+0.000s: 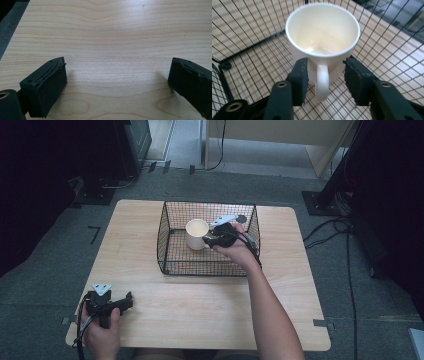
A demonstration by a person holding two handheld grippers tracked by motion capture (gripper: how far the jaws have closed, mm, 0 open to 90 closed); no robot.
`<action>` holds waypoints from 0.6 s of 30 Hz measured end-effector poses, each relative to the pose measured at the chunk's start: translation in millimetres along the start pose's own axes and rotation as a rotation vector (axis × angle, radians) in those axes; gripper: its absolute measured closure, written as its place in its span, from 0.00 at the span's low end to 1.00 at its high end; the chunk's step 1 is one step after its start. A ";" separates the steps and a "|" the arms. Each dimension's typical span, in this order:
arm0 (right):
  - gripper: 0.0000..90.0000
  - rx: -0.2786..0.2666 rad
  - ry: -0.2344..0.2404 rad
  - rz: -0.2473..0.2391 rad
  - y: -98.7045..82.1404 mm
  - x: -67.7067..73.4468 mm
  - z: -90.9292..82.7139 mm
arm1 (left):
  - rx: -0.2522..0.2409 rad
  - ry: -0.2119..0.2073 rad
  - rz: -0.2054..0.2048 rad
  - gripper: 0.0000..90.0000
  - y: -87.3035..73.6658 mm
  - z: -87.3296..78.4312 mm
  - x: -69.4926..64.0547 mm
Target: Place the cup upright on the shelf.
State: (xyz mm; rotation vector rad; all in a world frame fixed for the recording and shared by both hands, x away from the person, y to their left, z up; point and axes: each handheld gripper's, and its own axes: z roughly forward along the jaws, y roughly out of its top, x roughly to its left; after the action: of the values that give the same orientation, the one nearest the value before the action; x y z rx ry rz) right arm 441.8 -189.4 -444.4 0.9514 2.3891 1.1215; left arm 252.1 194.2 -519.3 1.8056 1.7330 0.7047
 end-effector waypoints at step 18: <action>0.00 -0.171 -0.117 0.033 30.5 11.7 -40.7 | 0.000 0.000 0.000 0.02 0.0 0.0 0.0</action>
State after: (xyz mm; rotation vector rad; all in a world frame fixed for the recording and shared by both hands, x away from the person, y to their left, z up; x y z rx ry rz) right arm 424.3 -189.4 -395.2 0.9728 2.1541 1.2252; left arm 252.1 194.2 -519.3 1.8053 1.7329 0.7049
